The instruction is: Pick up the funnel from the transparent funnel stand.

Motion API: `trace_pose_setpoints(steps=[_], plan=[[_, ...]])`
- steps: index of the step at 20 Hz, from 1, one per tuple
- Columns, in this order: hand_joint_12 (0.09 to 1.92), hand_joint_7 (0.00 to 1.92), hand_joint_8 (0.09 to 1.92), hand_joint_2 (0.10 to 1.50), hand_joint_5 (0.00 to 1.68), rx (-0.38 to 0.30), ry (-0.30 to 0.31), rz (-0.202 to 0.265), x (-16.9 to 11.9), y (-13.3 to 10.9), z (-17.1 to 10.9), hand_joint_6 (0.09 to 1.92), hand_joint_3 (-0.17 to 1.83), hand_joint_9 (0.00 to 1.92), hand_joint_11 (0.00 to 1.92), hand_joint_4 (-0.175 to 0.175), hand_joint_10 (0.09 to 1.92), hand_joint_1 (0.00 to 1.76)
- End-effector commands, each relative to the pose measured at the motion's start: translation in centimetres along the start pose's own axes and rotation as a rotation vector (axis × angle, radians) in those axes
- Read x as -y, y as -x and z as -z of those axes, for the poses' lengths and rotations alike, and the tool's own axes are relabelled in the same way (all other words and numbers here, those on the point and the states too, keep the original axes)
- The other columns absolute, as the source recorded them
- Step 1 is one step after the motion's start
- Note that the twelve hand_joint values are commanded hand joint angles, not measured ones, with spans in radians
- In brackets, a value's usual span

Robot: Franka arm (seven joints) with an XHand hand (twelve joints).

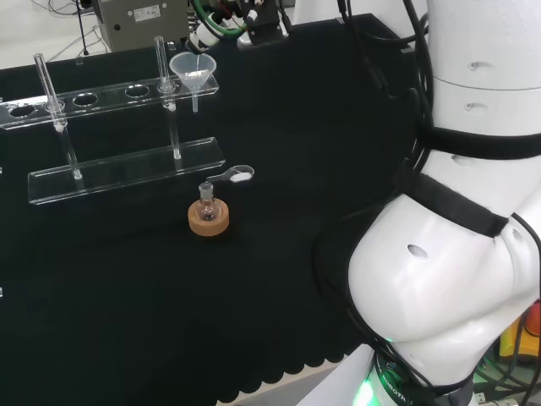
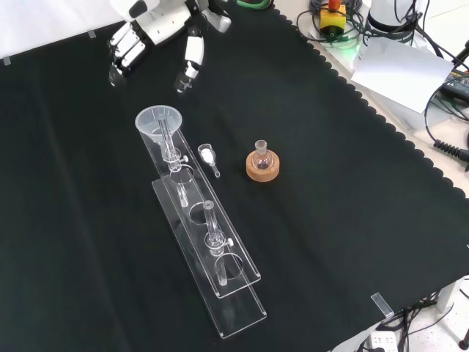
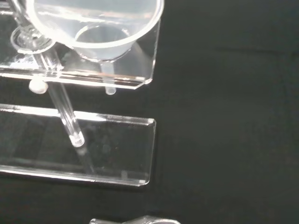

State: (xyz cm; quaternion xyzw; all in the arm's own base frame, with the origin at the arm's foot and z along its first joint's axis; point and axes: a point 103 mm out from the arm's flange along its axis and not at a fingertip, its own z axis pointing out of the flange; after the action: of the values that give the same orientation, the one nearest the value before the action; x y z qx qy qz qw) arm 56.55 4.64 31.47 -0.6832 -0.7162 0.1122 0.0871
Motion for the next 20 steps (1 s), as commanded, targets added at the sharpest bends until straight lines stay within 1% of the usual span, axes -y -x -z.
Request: trace_pose_setpoints(steps=[1,6,9,11,12,17,20], plan=[[1.48,0.03,0.76,0.75,0.21,0.041,-0.074,0.031,-0.4,-2.2,-1.0,0.09,0.47,0.29,0.21,-0.022,0.8,0.52],[1.49,0.01,0.77,0.71,0.17,0.064,-0.128,0.043,-0.8,-3.4,-1.6,0.09,0.48,0.28,0.27,-0.034,0.81,0.49],[1.5,0.0,0.61,0.68,0.13,0.088,-0.179,0.044,-1.1,-3.8,-1.8,0.09,0.48,0.2,0.29,-0.037,0.84,0.49],[1.51,0.0,0.52,0.66,0.1,0.106,-0.184,0.046,-1.2,-4.0,-1.9,0.09,0.47,0.15,0.3,-0.04,0.87,0.52],[1.51,0.0,0.51,0.65,0.09,0.111,-0.187,0.048,-1.3,-4.1,-2.0,0.09,0.47,0.15,0.32,-0.042,0.88,0.53],[1.51,0.0,0.51,0.64,0.08,0.142,-0.233,0.044,-1.8,-4.0,-2.5,0.09,0.48,0.14,0.34,-0.042,0.9,0.58],[1.51,0.0,0.51,0.64,0.07,0.167,-0.234,0.046,-2.0,-4.0,-2.6,0.09,0.48,0.14,0.35,-0.04,0.9,0.62]])
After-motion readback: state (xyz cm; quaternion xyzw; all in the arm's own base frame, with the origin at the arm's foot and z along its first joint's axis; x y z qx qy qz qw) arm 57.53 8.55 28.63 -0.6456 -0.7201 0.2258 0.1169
